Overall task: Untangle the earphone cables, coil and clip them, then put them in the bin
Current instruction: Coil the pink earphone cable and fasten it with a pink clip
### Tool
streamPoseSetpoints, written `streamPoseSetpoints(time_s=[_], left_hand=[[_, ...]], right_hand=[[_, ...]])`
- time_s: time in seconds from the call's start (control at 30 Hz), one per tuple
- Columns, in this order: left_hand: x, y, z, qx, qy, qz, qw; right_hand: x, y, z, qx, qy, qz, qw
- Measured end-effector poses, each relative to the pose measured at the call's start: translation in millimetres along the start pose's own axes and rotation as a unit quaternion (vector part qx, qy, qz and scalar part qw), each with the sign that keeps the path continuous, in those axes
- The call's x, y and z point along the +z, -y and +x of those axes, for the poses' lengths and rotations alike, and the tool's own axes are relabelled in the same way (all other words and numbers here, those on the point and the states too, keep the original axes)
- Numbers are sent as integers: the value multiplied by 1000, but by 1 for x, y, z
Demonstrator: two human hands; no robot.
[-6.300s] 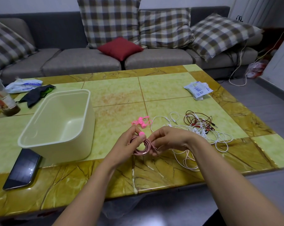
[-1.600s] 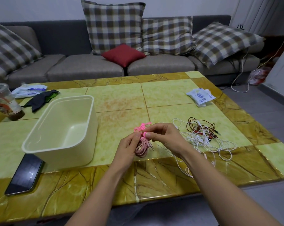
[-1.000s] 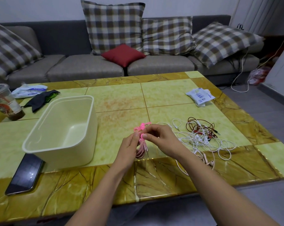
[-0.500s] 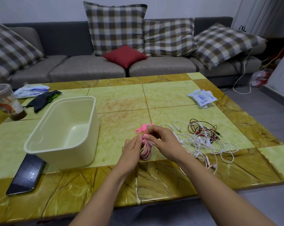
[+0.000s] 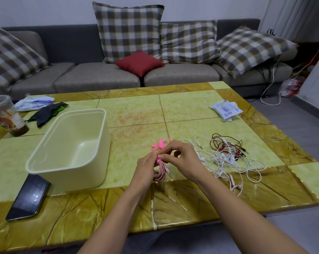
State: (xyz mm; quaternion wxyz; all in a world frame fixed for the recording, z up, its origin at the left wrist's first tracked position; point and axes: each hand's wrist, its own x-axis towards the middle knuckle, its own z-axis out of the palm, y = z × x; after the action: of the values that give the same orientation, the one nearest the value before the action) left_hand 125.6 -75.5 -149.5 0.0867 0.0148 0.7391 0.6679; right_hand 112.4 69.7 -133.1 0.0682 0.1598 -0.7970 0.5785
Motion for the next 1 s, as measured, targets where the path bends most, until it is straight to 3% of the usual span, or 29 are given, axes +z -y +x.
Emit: streamPoseSetpoints(time_s=[0.3,0.53,0.73,1.0], left_hand=[[1,8,5,-16,-19,39,999],[-1,5,6,-62,-60,88,992],[-5,-4,-4,-24,-22,196,980],[-14,-3,-4,61,-27,264,962]], right_hand=[[1,-3,-1,19,-19,40,999],[0,-3,0,31,13,-63,997],[5,-7,-2,-32,14,-171,985],[7,-6,-2,-22,70,-152,986]])
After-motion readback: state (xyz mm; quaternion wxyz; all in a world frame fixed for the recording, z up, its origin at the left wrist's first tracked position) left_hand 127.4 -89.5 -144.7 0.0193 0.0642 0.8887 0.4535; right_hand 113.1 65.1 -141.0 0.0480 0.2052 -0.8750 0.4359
